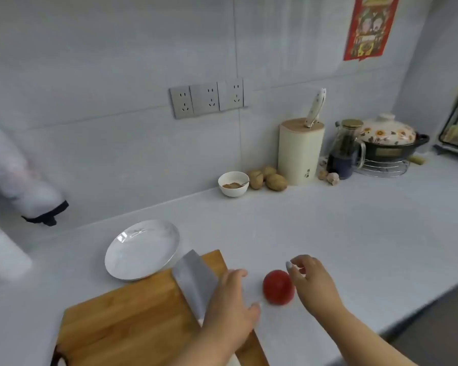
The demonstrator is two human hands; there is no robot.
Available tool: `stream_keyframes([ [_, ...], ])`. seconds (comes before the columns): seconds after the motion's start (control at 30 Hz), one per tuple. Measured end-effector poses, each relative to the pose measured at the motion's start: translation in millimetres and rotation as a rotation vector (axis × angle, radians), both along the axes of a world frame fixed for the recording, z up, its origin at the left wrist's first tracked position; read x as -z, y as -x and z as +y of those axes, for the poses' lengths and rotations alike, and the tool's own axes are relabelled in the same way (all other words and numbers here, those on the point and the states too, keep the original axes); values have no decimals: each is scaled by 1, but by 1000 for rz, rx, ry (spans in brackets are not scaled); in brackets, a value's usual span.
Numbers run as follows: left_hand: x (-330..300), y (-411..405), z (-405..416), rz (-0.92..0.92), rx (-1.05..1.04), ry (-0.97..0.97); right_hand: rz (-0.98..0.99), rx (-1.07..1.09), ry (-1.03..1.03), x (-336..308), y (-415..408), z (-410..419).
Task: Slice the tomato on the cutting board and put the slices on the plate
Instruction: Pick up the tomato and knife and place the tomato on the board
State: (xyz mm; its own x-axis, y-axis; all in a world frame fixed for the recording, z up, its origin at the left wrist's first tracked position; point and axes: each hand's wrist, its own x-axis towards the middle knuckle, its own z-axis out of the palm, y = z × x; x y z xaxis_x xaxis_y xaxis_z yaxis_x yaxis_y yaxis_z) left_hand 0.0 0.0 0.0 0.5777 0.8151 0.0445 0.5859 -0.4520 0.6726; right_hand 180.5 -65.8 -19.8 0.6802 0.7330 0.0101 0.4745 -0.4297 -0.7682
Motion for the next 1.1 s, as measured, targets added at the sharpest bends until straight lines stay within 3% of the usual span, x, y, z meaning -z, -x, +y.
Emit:
stream_keyframes([
  [0.13, 9, -46, 0, 149, 114, 16, 154, -21, 166, 1, -12, 3],
  [0.37, 33, -85, 8, 402, 130, 51, 427, -68, 162, 14, -16, 8],
  [0.73, 24, -75, 27, 113, -90, -4, 321, -224, 11, -21, -4, 34],
  [1.1, -4, 38, 37, -19, -410, -37, 461, -508, -18, -37, 86, 88],
])
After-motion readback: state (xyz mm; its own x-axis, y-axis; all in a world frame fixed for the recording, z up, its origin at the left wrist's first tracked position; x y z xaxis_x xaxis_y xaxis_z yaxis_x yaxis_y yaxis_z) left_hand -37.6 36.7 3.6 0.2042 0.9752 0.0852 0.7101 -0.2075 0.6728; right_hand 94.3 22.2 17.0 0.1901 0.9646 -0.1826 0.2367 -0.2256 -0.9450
